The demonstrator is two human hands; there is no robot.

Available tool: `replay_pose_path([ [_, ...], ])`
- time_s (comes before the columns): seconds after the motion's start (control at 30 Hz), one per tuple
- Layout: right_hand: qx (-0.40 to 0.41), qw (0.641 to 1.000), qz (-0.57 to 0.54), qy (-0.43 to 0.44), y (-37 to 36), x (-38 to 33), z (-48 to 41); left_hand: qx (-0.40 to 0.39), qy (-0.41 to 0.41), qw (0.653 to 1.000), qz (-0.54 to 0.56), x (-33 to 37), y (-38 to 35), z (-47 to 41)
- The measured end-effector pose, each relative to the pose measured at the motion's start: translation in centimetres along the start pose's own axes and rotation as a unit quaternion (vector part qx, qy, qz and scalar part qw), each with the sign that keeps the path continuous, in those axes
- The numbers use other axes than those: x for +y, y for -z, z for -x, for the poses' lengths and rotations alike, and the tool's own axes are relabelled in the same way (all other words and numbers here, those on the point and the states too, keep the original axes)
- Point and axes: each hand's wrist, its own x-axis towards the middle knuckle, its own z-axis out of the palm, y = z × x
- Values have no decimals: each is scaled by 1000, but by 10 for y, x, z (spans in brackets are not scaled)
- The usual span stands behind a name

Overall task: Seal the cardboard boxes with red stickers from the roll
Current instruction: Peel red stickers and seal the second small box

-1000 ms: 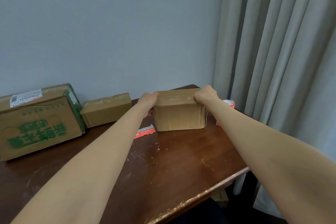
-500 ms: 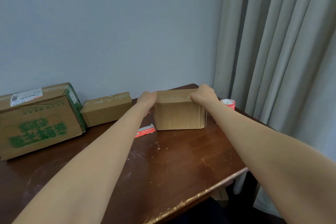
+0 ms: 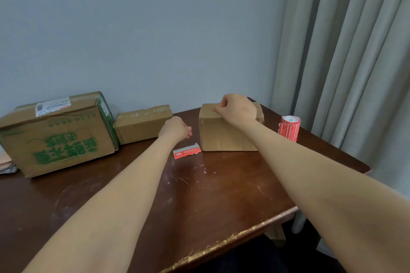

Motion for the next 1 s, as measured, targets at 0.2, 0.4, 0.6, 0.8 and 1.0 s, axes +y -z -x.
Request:
replay_pose_path([
  [0.2, -59, 984, 135, 101, -22, -1, 3, -98, 20, 980, -170, -24, -15, -3],
  [0.4, -33, 981, 154, 111, -32, 10, -4, -131, 36, 970, -203, -29, -23, -12],
  [0.6, -17, 981, 164, 98, -41, 16, -13, -143, 43, 978, -144, -29, -25, -20],
  [0.8, 87, 978, 104, 161, -42, 14, 0, -181, 43, 982, 22, -21, -22, -13],
  [1.0, -38, 998, -44, 4, -44, 17, 21, -207, 11, 976, 65, -1, -20, 3],
])
